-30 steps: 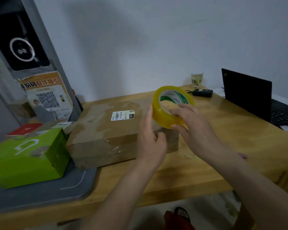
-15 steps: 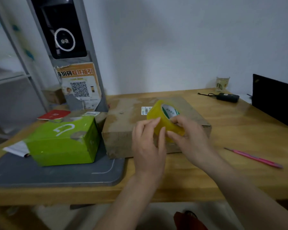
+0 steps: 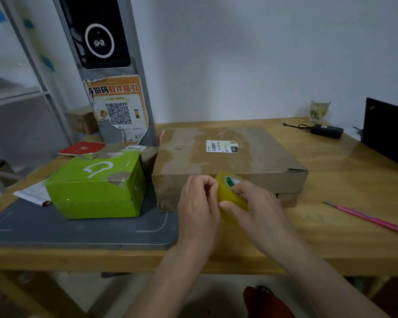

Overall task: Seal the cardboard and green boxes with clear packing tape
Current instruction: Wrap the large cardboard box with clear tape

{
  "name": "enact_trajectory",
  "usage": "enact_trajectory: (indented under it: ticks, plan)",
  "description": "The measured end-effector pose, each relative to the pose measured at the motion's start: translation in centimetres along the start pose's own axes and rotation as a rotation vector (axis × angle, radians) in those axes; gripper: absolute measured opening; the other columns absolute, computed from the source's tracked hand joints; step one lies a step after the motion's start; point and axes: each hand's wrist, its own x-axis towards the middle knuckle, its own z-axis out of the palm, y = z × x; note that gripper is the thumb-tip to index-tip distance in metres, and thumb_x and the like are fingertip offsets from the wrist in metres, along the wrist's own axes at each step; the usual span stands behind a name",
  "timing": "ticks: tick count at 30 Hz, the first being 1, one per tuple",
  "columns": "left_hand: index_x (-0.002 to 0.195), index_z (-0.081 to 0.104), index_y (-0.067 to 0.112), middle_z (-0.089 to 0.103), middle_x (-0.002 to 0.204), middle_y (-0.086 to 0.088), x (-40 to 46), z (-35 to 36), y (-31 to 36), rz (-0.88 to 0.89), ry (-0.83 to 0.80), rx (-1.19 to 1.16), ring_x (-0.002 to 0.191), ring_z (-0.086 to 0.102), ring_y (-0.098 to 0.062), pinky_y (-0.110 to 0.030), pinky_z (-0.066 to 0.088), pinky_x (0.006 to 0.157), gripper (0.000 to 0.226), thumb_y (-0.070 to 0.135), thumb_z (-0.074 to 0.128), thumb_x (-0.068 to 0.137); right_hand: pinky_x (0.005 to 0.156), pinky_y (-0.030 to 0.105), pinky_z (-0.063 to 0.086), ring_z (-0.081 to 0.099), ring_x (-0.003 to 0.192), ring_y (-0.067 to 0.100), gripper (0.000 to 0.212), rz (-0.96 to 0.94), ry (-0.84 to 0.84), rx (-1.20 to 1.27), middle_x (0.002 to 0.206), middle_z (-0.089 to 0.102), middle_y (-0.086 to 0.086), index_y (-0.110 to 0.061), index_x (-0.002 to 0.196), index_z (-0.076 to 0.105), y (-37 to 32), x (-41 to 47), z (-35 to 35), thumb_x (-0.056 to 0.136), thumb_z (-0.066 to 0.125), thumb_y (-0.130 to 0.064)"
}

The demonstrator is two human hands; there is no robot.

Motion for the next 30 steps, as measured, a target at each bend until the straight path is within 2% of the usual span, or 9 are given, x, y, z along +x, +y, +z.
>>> enact_trajectory:
  ticks: [3,7,9,14,21,24,26,28,30]
  plan:
    - [0.090,0.053,0.021,0.045,0.086,0.019,-0.7,0.1,-0.3,0.024,-0.023,-0.015,0.078,0.049,-0.003,-0.011,0.041,0.071,0.009,0.027,0.047,0.094,0.084,0.036,0.048,0.059,0.099,0.015,0.026,0.026,-0.026,0.002,0.100,0.065,-0.005,-0.022,0.106,0.061,0.6,0.2,0.3,0.089,0.063,-0.042]
    - [0.089,0.057,0.018,0.046,0.104,0.017,-0.7,-0.1,-1.4,-0.055,-0.036,-0.047,0.099,0.057,-0.018,-0.038,0.053,0.082,0.007,0.012,0.056,0.093,0.076,0.032,0.047,0.058,0.090,0.012,0.026,0.027,-0.074,0.051,0.093,0.062,-0.006,-0.021,0.103,0.061,1.1,0.2,0.9,0.089,0.062,-0.043]
    - [0.089,0.056,0.021,0.059,0.103,0.011,-1.0,-0.2,-1.4,-0.081,-0.104,-0.073,0.097,0.062,-0.014,-0.042,0.055,0.080,0.013,0.009,0.057,0.095,0.075,0.031,0.046,0.058,0.090,0.012,0.024,0.029,-0.086,0.056,0.092,0.062,-0.006,-0.020,0.101,0.062,1.4,0.3,1.3,0.090,0.062,-0.042]
    - [0.086,0.067,0.016,0.066,0.083,0.007,-2.3,-0.3,-2.1,0.012,-0.091,0.066,0.076,0.064,-0.008,-0.036,0.058,0.065,0.013,0.005,0.073,0.084,0.084,0.036,0.049,0.059,0.100,0.015,0.023,0.083,-0.139,0.087,0.098,0.064,-0.004,-0.018,0.101,0.064,2.4,0.3,2.3,0.090,0.063,-0.039]
    - [0.091,0.070,0.019,0.068,0.088,0.010,-2.6,-0.6,-2.6,-0.033,-0.144,-0.037,0.082,0.066,-0.001,-0.020,0.056,0.073,0.016,0.007,0.076,0.081,0.087,0.046,0.050,0.062,0.099,0.019,0.023,0.086,-0.187,0.193,0.099,0.067,0.003,-0.014,0.097,0.065,3.6,0.5,3.0,0.091,0.063,-0.035]
    - [0.084,0.071,0.018,0.068,0.080,0.010,-2.5,-0.6,-2.9,-0.049,-0.105,-0.040,0.075,0.065,-0.002,-0.014,0.053,0.068,0.015,0.006,0.077,0.080,0.092,0.038,0.051,0.061,0.105,0.011,0.016,0.018,-0.331,0.344,0.107,0.066,-0.005,-0.022,0.107,0.062,4.6,0.2,2.6,0.092,0.063,-0.028]
    - [0.081,0.070,0.019,0.067,0.076,0.011,-2.6,-0.5,-3.2,-0.092,-0.075,-0.031,0.073,0.064,-0.003,-0.014,0.052,0.065,0.016,0.004,0.076,0.081,0.083,0.029,0.054,0.063,0.092,0.003,0.024,-0.043,-0.462,0.391,0.102,0.065,-0.010,-0.030,0.106,0.060,5.4,-0.8,2.5,0.085,0.072,-0.027]
    - [0.082,0.069,0.017,0.067,0.077,0.009,-2.9,-0.4,-3.3,-0.105,-0.058,-0.020,0.076,0.064,-0.005,-0.014,0.051,0.066,0.015,0.003,0.073,0.084,0.072,0.034,0.053,0.061,0.077,0.009,0.021,-0.085,-0.432,0.325,0.088,0.064,-0.005,-0.026,0.094,0.064,6.5,-1.5,3.1,0.079,0.078,-0.030]
    - [0.083,0.066,0.016,0.066,0.078,0.007,-3.2,-0.2,-3.2,-0.093,-0.040,-0.013,0.077,0.062,-0.006,-0.016,0.050,0.067,0.014,0.003,0.070,0.086,0.070,0.039,0.051,0.060,0.072,0.015,0.015,-0.068,-0.359,0.392,0.080,0.065,0.000,-0.020,0.085,0.067,7.2,-1.7,3.3,0.077,0.079,-0.026]
